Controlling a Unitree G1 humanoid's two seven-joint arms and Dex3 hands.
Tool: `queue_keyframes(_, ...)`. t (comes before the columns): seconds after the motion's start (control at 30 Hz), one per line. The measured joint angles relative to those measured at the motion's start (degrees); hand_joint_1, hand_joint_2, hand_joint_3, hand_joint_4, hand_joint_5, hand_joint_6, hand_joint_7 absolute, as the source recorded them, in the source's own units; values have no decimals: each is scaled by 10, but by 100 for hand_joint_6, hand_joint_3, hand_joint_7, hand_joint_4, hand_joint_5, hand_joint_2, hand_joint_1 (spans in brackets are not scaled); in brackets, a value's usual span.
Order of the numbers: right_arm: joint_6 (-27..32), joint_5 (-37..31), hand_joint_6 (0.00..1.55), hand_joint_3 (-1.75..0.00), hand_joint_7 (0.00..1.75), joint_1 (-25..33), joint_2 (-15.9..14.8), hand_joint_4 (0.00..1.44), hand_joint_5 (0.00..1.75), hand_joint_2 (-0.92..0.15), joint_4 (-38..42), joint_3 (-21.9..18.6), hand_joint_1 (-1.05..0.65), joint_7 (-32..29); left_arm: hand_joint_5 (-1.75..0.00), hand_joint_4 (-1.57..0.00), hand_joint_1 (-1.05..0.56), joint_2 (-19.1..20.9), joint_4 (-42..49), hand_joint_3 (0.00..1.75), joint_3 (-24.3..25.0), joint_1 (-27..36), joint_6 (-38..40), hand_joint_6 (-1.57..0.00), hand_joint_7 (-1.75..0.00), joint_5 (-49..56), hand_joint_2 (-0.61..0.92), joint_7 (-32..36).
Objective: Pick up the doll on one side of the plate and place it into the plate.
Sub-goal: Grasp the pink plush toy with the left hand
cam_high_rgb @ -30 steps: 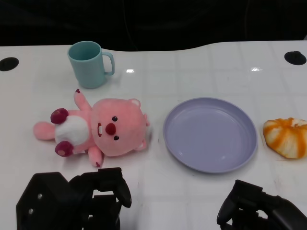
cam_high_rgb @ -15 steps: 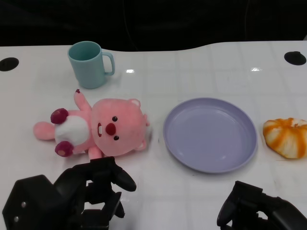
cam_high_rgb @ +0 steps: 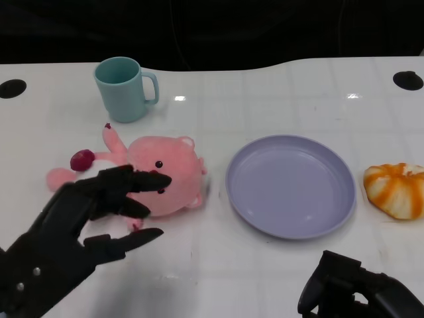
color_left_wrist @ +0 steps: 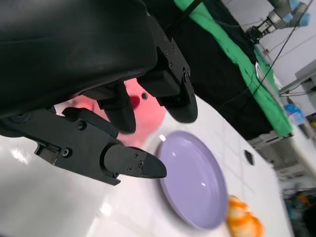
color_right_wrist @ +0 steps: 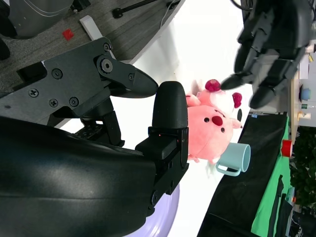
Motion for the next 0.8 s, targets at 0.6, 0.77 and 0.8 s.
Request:
queue_keyframes(0.6, 2, 1, 52, -82, 162, 12, -6, 67, 175, -69, -8, -2, -21, -1, -40, -10, -63, 84, 90, 3, -106, -157, 35, -31, 0, 389, 92, 36)
queue_keyframes(0.77, 2, 3, 52, -82, 161, 14, -8, 67, 175, -70, -8, -4, -21, 1, -36, -4, -68, 90, 151, 1, -145, -201, 56, -25, 0, 454, 92, 24)
queue_keyframes(0.8, 2, 3, 51, -82, 161, 15, -8, 67, 175, -70, -8, -5, -21, 1, -36, -4, -69, 90, 161, 1, -151, -208, 60, -25, 0, 461, 92, 23)
